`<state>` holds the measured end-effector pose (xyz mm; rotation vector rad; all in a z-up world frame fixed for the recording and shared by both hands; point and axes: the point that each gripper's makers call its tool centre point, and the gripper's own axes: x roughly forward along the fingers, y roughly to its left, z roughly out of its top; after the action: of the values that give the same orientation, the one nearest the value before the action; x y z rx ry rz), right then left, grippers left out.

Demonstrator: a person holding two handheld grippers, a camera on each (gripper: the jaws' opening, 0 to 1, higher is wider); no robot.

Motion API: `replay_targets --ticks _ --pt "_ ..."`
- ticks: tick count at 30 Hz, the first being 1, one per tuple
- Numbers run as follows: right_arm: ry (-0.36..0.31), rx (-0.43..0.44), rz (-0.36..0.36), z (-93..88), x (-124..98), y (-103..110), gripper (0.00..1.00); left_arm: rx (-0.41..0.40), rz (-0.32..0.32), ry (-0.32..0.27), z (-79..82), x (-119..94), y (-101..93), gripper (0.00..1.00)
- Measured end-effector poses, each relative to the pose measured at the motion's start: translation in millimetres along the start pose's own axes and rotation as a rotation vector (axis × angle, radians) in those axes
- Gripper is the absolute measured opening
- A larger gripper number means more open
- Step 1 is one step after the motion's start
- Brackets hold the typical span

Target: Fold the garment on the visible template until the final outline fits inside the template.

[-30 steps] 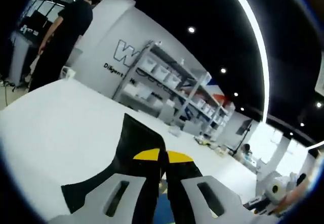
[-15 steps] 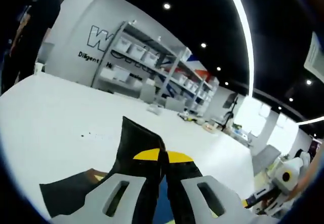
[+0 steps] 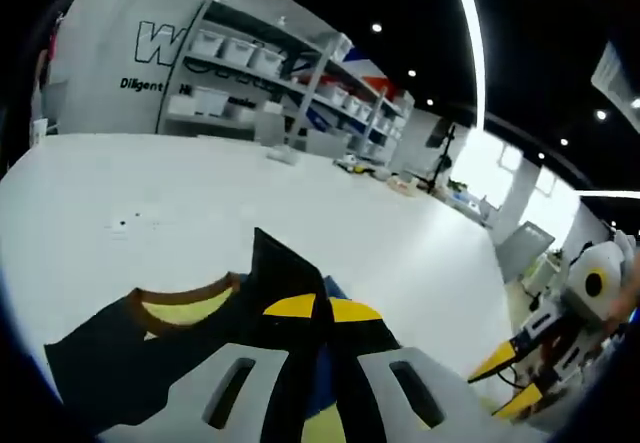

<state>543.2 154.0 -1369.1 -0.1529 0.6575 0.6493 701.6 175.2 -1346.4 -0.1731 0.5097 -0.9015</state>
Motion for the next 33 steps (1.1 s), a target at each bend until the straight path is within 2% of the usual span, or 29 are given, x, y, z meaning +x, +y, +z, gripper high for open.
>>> replay_targets --ticks 8,13,16,18,22,26,30,31,32,33 --pt "0.002 0.010 -0.007 -2.0 0 -4 0.21 -0.021 0.002 0.038 -14.0 16 -3.7 0.02" --pt "0.008 0.017 -0.012 -5.7 -1 -4 0.21 -0.046 -0.023 0.052 -20.4 24 -12.3 0.02" --pt "0.009 0.020 -0.015 -6.6 -2 -5 0.21 -0.073 -0.060 0.055 -22.4 26 -25.4 0.11" --pt "0.010 0.020 -0.015 -6.8 -2 -5 0.21 -0.064 -0.080 0.049 -22.2 23 -33.2 0.12" --pt "0.021 0.013 -0.013 -8.8 1 -3 0.21 -0.041 -0.110 0.040 -19.8 8 -41.7 0.15" --pt "0.027 0.003 0.000 -10.9 5 3 0.22 -0.012 -0.136 0.025 -19.0 -22 -45.2 0.16" --pt "0.021 -0.006 0.008 -11.4 4 7 0.23 0.042 -0.144 0.030 -29.5 -62 -38.0 0.16" --pt "0.019 -0.008 0.008 -11.6 3 8 0.23 0.062 -0.146 0.046 -34.6 -71 -36.0 0.16" --pt "0.014 -0.006 0.011 -12.2 2 9 0.23 0.091 -0.129 0.087 -45.1 -85 -29.0 0.16" --pt "0.014 -0.012 0.013 -13.3 1 11 0.24 0.114 -0.126 0.088 -48.1 -95 -26.4 0.16"
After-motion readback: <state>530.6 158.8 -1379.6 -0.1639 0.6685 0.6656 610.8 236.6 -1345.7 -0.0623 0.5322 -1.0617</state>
